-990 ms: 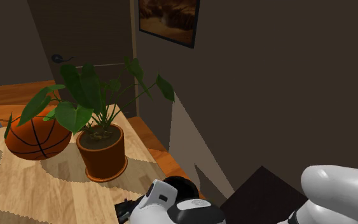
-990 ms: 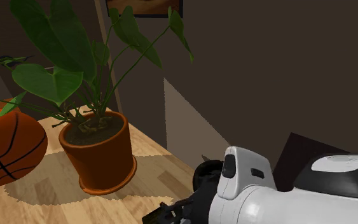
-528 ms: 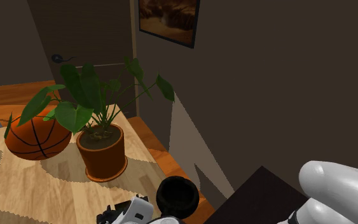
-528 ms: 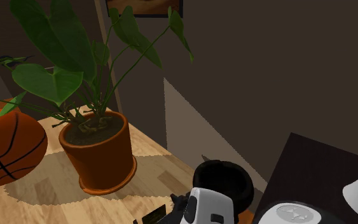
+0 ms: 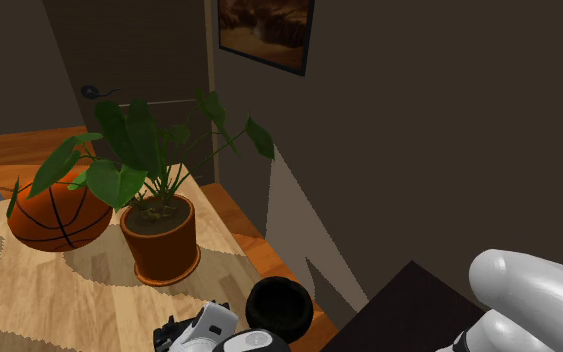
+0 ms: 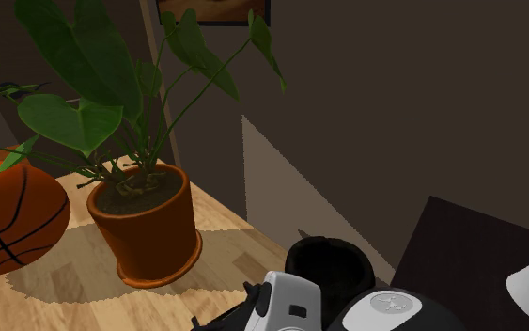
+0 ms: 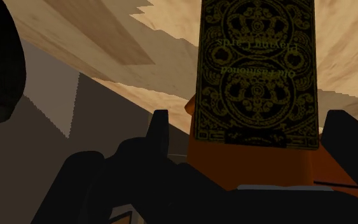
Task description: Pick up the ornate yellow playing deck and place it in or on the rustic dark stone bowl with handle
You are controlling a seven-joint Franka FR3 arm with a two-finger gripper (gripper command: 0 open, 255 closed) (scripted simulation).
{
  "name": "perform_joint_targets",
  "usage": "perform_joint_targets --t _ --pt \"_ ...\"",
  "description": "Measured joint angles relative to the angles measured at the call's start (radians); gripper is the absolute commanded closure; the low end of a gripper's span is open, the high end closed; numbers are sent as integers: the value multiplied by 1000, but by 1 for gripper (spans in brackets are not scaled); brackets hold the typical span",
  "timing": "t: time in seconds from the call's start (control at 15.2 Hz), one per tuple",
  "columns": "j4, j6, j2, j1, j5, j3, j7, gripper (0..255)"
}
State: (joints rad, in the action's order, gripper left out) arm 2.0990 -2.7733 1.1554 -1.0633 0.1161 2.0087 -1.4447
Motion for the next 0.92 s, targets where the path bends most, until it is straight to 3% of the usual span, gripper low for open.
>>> perform_joint_targets --t 0.26,0.33,0.92 --pt "-2 -1 1 -2 0 1 0 0" --pt "-2 -1 1 -2 0 1 0 255" --pt "-2 -1 1 -2 0 1 0 255"
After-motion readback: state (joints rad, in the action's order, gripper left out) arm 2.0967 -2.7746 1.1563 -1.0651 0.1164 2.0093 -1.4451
